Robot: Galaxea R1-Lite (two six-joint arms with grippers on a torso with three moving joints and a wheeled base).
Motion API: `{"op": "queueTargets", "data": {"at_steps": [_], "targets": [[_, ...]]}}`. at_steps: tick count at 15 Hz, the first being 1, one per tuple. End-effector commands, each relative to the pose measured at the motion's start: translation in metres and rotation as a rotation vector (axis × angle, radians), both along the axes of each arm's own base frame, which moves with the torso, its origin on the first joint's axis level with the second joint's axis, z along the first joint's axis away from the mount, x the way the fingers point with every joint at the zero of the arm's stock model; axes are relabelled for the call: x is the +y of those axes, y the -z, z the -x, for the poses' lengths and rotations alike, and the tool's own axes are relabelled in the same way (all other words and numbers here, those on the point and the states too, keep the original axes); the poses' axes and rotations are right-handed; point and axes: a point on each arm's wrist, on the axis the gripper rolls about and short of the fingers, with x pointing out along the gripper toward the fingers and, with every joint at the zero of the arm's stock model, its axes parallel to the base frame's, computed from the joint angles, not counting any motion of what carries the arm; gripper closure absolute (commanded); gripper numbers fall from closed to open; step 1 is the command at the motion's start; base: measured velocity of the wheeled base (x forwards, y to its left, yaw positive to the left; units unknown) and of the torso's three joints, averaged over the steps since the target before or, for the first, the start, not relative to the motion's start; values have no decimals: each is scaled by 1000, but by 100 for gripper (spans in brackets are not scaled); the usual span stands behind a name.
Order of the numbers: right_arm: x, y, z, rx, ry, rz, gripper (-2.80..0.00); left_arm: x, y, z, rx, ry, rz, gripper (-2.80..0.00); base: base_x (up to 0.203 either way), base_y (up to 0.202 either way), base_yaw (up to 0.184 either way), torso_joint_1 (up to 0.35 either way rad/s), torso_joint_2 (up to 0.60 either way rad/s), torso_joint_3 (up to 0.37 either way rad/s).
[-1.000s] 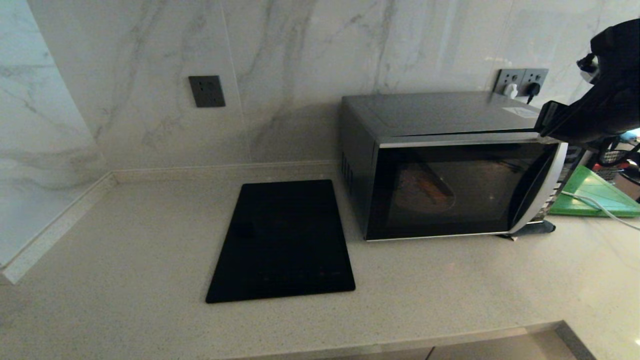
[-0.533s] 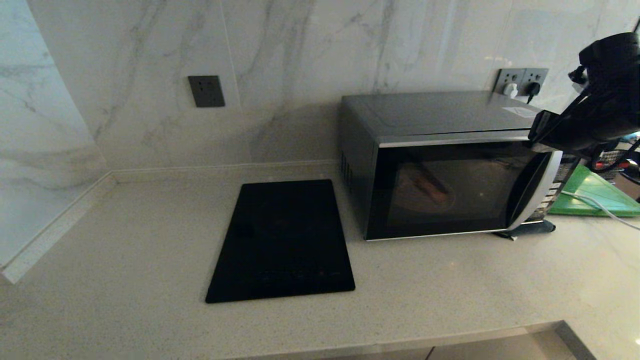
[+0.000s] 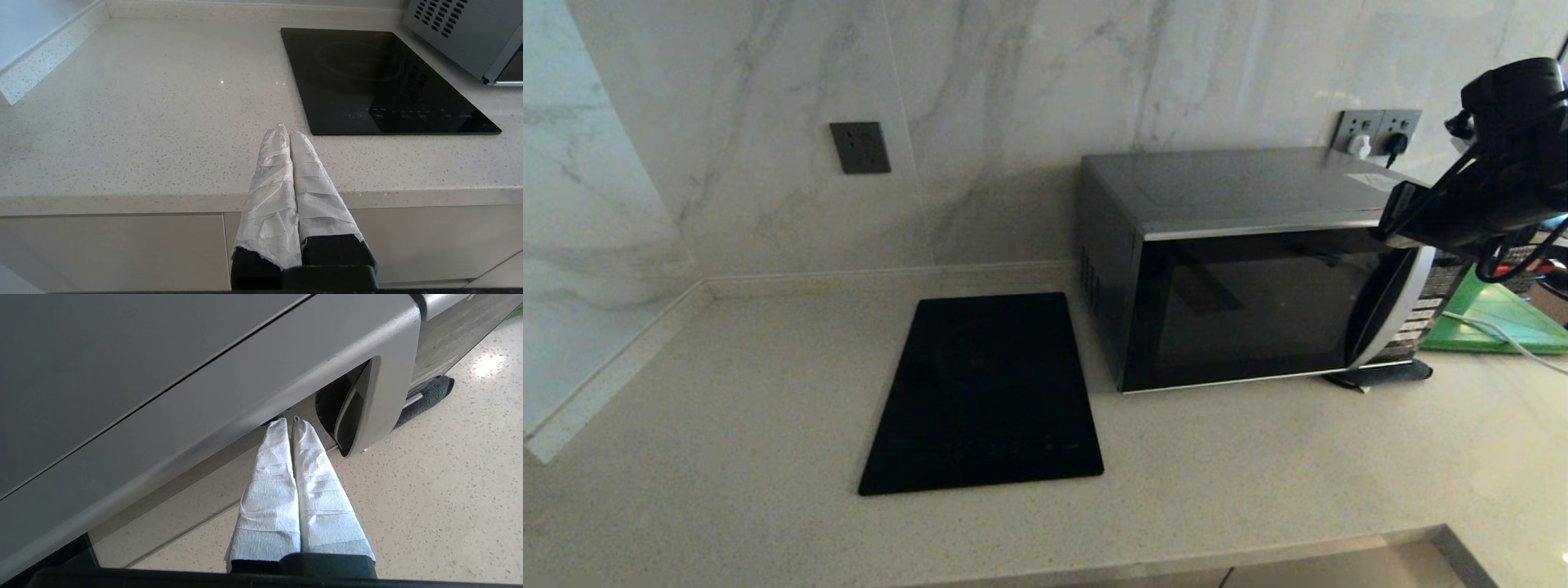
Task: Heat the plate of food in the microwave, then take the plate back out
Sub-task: Close the microwave oven, then open the microwave oven
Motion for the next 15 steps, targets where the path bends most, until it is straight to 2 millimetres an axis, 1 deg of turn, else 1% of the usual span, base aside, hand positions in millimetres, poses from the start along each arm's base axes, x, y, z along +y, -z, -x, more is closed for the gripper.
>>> {"op": "queueTargets", "data": {"at_steps": [1, 2, 4, 6, 10, 11, 12, 13, 14, 15], "targets": [[1, -17, 19, -26, 3, 3, 0, 0, 0, 0, 1, -1, 1, 0, 0, 0, 0, 0, 0, 0], [1, -26, 32, -35, 4, 5, 0, 0, 0, 0, 1, -1, 1, 0, 0, 0, 0, 0, 0, 0], [-1, -41, 63, -43, 14, 10, 0, 0, 0, 0, 1, -1, 1, 0, 0, 0, 0, 0, 0, 0], [-7, -45, 100, -26, 36, 22, 0, 0, 0, 0, 1, -1, 1, 0, 0, 0, 0, 0, 0, 0], [-26, -31, 190, 56, 138, 64, 0, 0, 0, 0, 1, -1, 1, 0, 0, 0, 0, 0, 0, 0], [-28, -26, 213, 109, 180, 58, 0, 0, 0, 0, 1, -1, 1, 0, 0, 0, 0, 0, 0, 0], [-27, -19, 234, 200, 209, 36, 0, 0, 0, 0, 0, -1, 1, 0, 0, 0, 0, 0, 0, 0], [-25, -13, 249, 282, 231, 9, 0, 0, 0, 0, 0, -1, 1, 0, 0, 0, 0, 0, 0, 0], [-24, -8, 256, 335, 255, -23, 0, 0, 0, 0, 1, -1, 1, 0, 0, 0, 0, 0, 0, 0], [-24, -8, 257, 334, 288, -55, 0, 0, 0, 0, 1, -1, 1, 0, 0, 0, 0, 0, 0, 0]]}}
